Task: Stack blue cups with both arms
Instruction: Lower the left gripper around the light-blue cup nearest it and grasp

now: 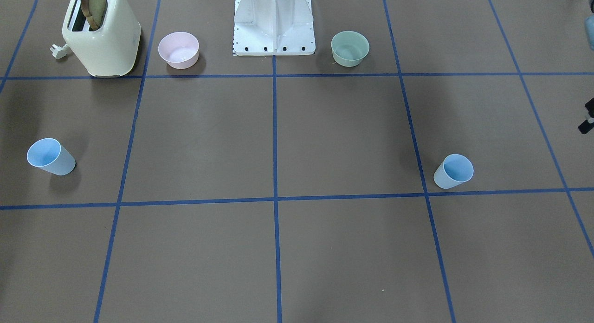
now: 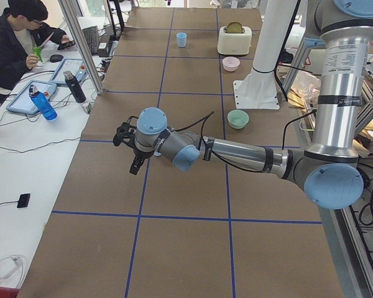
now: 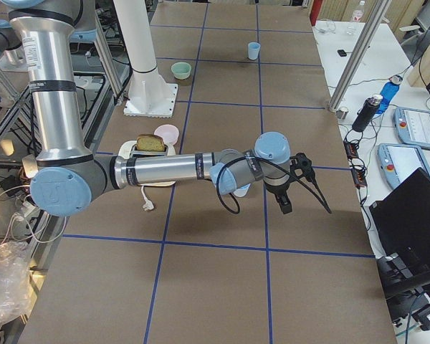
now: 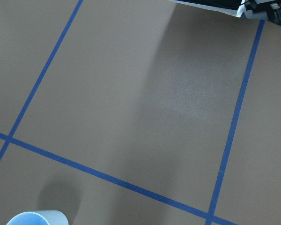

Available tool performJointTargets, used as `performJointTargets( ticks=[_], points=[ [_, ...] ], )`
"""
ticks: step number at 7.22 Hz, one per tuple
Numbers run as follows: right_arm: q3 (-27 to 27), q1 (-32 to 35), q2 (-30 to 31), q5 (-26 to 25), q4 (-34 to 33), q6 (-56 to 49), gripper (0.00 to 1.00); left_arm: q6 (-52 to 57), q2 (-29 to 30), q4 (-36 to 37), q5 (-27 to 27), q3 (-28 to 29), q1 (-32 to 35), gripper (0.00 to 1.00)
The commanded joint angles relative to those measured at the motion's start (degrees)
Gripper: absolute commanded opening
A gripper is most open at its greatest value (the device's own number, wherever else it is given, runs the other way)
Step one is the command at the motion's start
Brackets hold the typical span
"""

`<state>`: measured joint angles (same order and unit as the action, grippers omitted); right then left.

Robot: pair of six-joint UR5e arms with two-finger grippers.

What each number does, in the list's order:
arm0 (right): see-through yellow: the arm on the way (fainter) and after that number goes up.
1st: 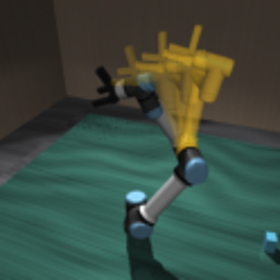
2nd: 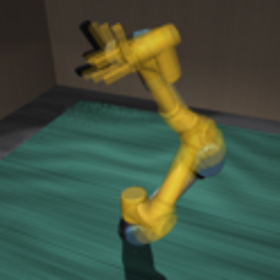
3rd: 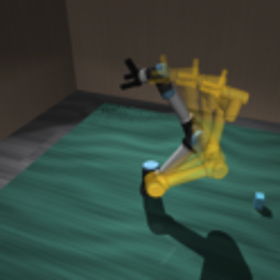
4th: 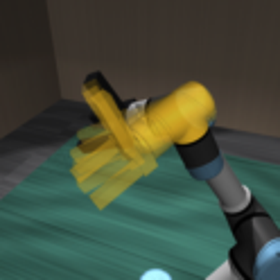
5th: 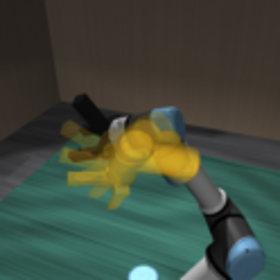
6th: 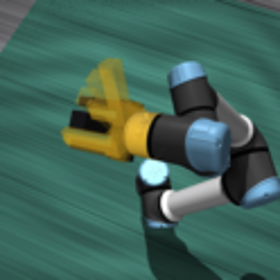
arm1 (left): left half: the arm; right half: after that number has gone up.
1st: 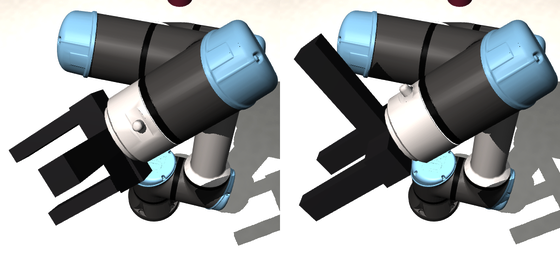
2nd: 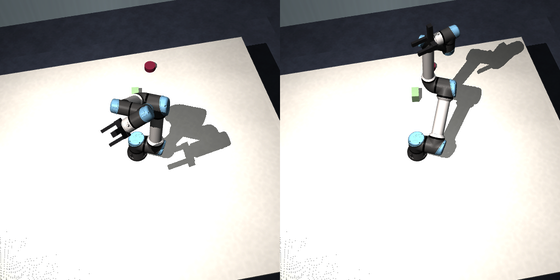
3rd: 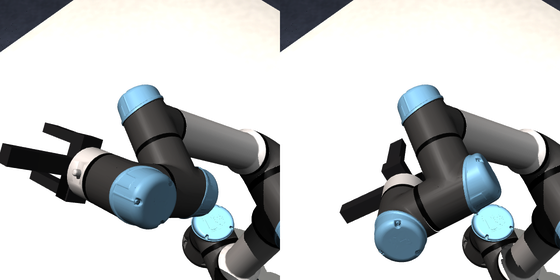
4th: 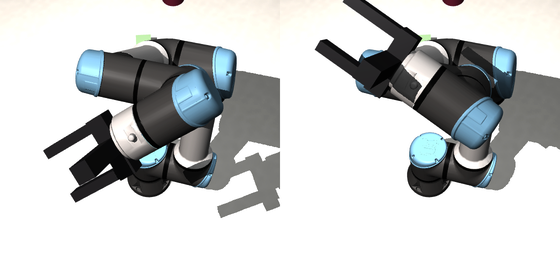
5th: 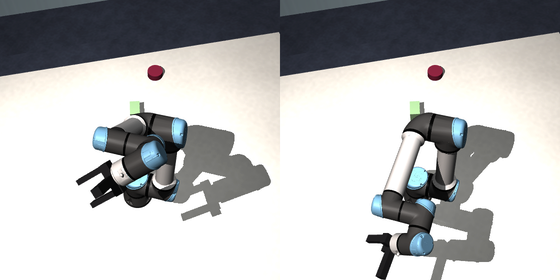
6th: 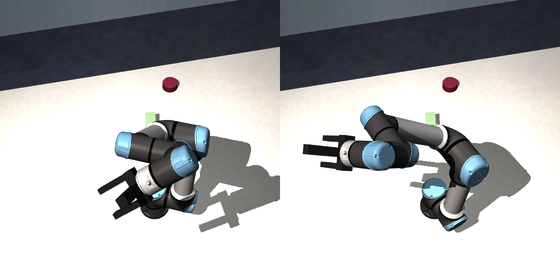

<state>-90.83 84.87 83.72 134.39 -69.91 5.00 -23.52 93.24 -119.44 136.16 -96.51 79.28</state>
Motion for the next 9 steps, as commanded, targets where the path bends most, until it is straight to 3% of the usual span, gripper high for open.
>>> performJointTargets(
  ticks=[1,3,6,8,9],
  points=[
    [0.0,-4.9,-1.1,-8.6,-0.2,2.7,1.0,-16.1,3.2,-1.1,-8.7,0.0,-11.6,0.98],
    [0.0,-5.0,-0.5,-7.7,0.2,2.7,1.0,-19.5,6.7,-0.7,-16.1,1.8,-19.7,0.98],
    [0.0,-5.0,-0.2,-7.0,0.2,2.8,1.0,-19.1,9.3,-1.2,-18.7,5.6,-23.7,0.94],
    [0.0,-5.0,-0.2,-6.9,0.2,2.8,1.0,-18.3,9.2,-1.3,-18.8,6.6,-24.1,0.46],
    [0.0,-5.0,-0.3,-6.9,0.2,2.8,1.0,-18.2,8.8,-1.3,-18.8,6.5,-24.2,0.3]
  ],
)
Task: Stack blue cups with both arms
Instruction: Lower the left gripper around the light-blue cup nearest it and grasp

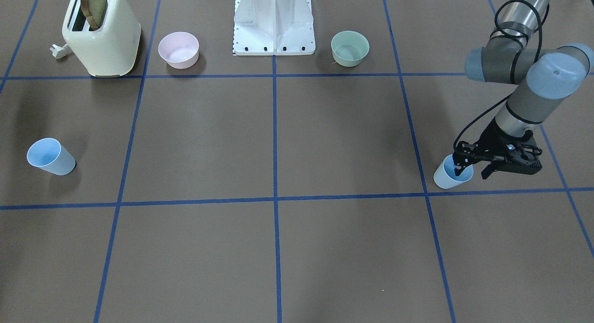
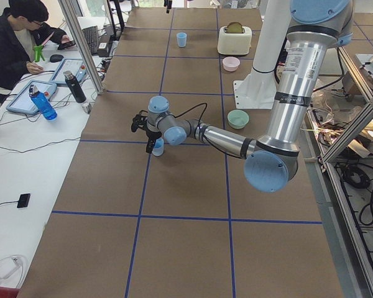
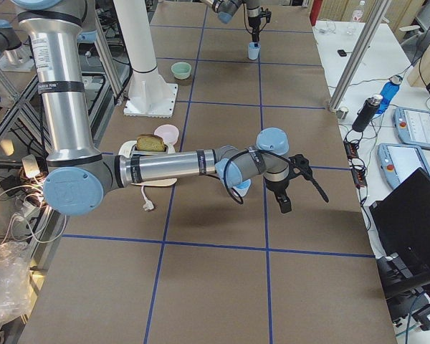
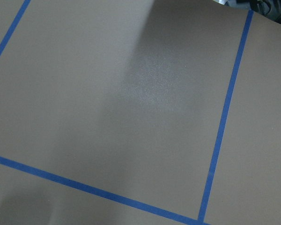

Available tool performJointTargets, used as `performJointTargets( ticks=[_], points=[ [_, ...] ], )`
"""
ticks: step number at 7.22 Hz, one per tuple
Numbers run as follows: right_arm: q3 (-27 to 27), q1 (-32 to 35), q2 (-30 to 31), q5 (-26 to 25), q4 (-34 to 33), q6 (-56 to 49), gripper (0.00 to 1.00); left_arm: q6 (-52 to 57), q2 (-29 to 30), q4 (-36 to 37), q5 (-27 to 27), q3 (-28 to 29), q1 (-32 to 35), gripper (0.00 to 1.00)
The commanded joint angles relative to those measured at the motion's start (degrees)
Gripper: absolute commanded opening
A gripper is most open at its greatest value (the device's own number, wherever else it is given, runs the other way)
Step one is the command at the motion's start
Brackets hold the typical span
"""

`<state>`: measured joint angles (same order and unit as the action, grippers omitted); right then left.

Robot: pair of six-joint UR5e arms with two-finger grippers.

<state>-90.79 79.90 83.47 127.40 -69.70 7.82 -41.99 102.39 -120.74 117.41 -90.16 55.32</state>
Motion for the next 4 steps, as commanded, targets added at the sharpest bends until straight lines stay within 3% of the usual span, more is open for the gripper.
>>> performJointTargets(
  ticks=[1,2,4],
  points=[
    [0.0,0.0,-0.1,0.0,0.0,0.1,1.0,0.2,-0.4,0.0,-0.1,-0.1,-0.2,0.18],
    [0.0,0.0,-0.2,0.0,0.0,0.0,1.0,0.2,-0.4,0.0,-0.1,-0.7,-0.2,0.0],
    [0.0,0.0,-0.4,-0.1,0.0,0.1,1.0,-0.2,-0.4,1.2,2.5,-6.0,-0.1,0.0]
  ],
)
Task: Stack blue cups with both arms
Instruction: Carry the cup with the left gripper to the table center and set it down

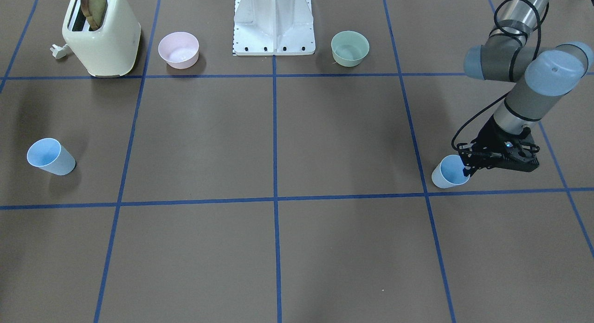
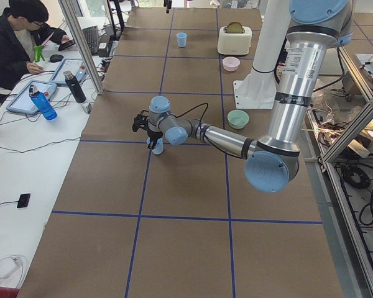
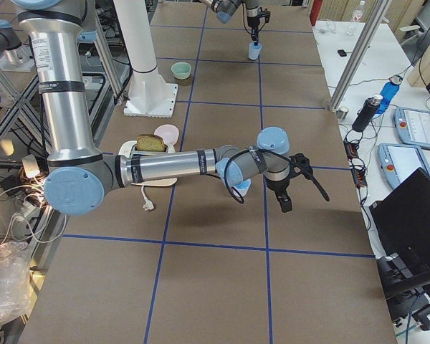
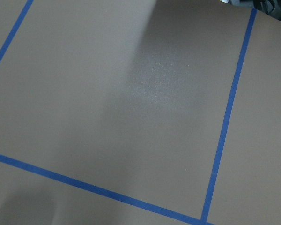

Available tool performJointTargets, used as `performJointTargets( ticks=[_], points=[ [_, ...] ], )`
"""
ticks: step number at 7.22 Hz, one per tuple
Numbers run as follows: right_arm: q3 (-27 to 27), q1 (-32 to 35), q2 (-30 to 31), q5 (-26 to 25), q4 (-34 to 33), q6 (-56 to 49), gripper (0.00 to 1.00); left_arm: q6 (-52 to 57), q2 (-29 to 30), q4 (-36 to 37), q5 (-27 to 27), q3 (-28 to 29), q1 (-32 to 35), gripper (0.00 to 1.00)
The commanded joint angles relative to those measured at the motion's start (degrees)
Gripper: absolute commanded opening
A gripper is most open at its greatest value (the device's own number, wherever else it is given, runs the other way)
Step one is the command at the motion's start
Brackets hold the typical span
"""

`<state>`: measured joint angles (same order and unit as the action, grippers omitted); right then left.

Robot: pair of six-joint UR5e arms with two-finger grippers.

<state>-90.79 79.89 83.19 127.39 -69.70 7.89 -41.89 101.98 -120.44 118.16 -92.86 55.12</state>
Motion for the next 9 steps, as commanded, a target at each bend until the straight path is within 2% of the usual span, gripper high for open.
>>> performJointTargets(
  ticks=[1,3,4,5,7,9],
  points=[
    [0.0,0.0,-0.2,0.1,0.0,-0.1,1.0,-1.1,0.8,4.6,3.9,-6.2,0.2,0.0],
    [-0.1,0.0,-0.3,0.1,0.0,0.0,1.0,-6.8,9.6,14.7,2.3,-8.7,-0.4,0.0],
    [-0.1,0.0,-0.3,0.1,0.0,0.0,1.0,-11.9,12.9,15.6,0.3,-8.7,-4.4,0.0],
    [-0.1,0.0,-0.4,0.1,0.0,0.0,1.0,-14.2,15.6,16.6,-4.0,-8.6,-8.7,0.0],
    [-0.2,0.0,-0.4,1.3,0.0,0.0,1.0,-22.1,23.7,23.8,-11.5,-7.9,-17.3,0.0],
    [-0.1,0.0,-0.4,1.5,0.0,0.0,1.0,-27.3,30.6,23.6,-19.3,-1.7,-24.9,0.0]
  ],
)
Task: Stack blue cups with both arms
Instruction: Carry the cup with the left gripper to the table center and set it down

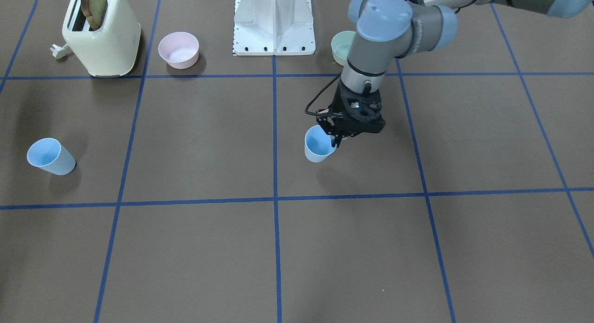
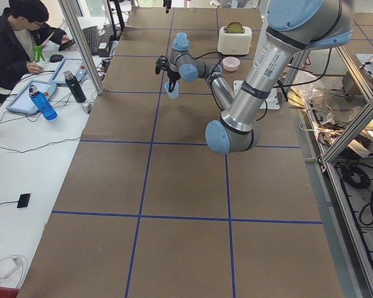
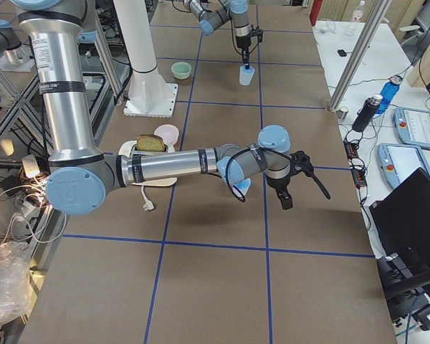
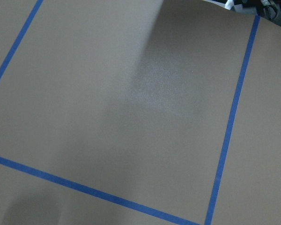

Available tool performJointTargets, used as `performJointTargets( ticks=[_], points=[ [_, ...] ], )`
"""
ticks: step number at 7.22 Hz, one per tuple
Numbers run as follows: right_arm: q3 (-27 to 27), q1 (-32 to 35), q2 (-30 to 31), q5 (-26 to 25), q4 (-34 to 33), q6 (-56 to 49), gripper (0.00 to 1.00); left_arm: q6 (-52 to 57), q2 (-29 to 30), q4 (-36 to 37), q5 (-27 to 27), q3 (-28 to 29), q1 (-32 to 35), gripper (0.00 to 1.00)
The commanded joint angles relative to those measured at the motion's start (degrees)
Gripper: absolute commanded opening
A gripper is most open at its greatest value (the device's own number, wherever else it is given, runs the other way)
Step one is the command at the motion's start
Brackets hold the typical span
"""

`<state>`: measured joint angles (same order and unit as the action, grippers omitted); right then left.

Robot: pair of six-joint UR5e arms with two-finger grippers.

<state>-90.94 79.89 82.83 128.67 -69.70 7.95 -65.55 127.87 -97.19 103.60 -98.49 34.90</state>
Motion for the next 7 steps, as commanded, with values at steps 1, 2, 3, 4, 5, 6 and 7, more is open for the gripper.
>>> performJointTargets(
  ticks=[1,2,3,4,5,6,7],
  points=[
    [0.1,0.0,0.1,0.4,0.0,0.0,1.0,-4.2,6.4,0.0,-5.4,6.4,-6.4,0.0],
    [0.1,0.0,0.1,0.4,0.0,0.0,1.0,-4.2,6.2,0.0,-5.5,6.5,-6.9,0.0],
    [0.1,0.0,0.2,0.4,0.0,0.0,1.0,-4.2,6.0,0.0,-5.7,6.5,-7.6,0.0],
    [0.1,0.0,0.1,0.4,0.0,0.0,1.0,-4.2,6.0,0.0,-6.7,6.6,-8.0,0.0],
    [0.1,0.0,0.2,0.4,0.0,0.0,1.0,-4.2,6.0,0.0,-7.0,6.6,-8.3,0.01],
    [0.1,0.0,0.1,0.4,0.0,0.0,1.0,-4.2,6.0,0.0,-7.2,6.6,-8.5,0.1],
    [0.1,0.0,0.1,0.4,0.0,0.0,1.0,-4.2,5.9,0.0,-7.2,6.6,-8.7,0.14]
  ],
)
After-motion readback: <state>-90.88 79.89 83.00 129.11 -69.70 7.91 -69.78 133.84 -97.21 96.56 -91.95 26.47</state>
